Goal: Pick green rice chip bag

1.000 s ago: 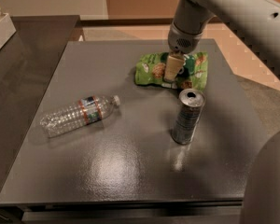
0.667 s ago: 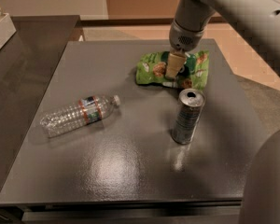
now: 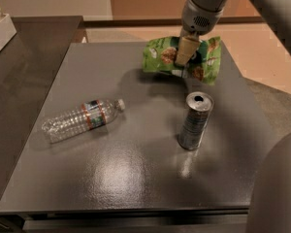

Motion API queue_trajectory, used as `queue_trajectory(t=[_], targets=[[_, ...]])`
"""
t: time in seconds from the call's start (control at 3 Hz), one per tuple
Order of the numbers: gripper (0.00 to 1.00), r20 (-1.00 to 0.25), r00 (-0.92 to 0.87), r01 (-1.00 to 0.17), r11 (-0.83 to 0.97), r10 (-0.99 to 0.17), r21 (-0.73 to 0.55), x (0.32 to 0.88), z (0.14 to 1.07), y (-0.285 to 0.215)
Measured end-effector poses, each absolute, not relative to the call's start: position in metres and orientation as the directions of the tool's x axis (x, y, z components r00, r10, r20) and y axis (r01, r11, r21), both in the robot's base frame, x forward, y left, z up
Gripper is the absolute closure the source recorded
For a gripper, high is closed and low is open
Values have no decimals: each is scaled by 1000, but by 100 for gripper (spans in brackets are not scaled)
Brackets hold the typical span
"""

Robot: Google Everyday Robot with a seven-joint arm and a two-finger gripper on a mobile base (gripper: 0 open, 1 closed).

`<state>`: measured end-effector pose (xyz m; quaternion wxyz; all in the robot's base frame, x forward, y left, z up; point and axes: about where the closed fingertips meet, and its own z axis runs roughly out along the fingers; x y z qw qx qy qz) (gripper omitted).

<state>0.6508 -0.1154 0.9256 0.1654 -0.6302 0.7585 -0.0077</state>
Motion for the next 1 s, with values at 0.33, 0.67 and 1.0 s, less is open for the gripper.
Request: queue_trajectory(t=[0.33,0.67,1.0], targets=[[100,-287,-111,-950,186,-952,-252,652,963,-114],[100,-348,-60,-941,169,-935,-292,656,998,-108],[100,-354,-57,-938,171,-934,-300,660,997,-106]])
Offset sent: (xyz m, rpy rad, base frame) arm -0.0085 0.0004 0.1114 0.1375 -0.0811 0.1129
